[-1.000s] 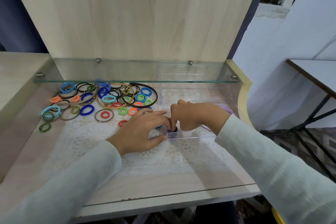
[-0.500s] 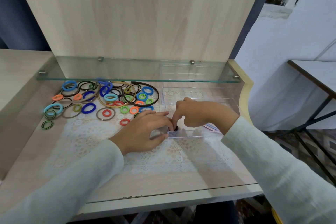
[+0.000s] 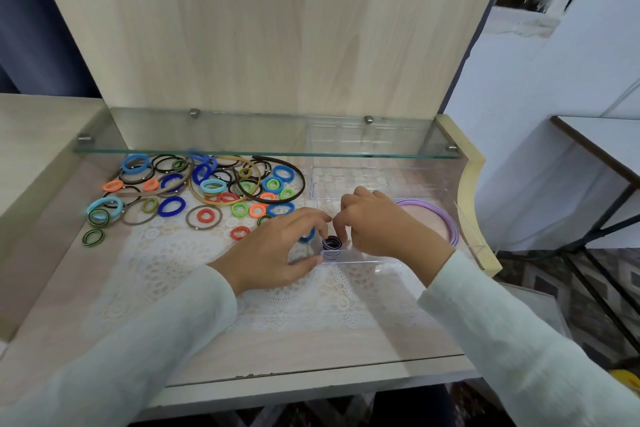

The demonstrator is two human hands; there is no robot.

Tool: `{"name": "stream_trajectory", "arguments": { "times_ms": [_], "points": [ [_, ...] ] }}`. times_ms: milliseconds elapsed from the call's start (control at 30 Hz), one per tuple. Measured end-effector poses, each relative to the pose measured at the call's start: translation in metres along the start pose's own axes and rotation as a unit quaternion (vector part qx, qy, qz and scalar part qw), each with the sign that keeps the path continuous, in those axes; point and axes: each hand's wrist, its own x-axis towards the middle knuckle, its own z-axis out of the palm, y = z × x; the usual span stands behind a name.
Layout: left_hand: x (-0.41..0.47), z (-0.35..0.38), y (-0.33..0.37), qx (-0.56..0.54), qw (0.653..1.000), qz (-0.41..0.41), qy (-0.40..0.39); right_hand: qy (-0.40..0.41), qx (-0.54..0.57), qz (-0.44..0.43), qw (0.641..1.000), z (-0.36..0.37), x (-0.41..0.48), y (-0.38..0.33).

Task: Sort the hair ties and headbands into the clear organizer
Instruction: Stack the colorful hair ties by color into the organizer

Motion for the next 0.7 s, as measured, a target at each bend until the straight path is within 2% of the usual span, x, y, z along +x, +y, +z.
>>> {"name": "stream_trajectory", "arguments": {
  "times_ms": [500,700],
  "points": [
    [-0.0002,-0.0010,0.0030,-0.023,0.999,-0.028,-0.008,0.020,-0.081,-0.005,0.997,0.0014,-0.0001,-0.0056],
    [-0.0006,-0.0008,0.0027,-0.026,0.999,-0.034,-0.006,0.008,-0.051,-0.005,0.999,0.0053,0.0020,-0.0058]
  ]
}}
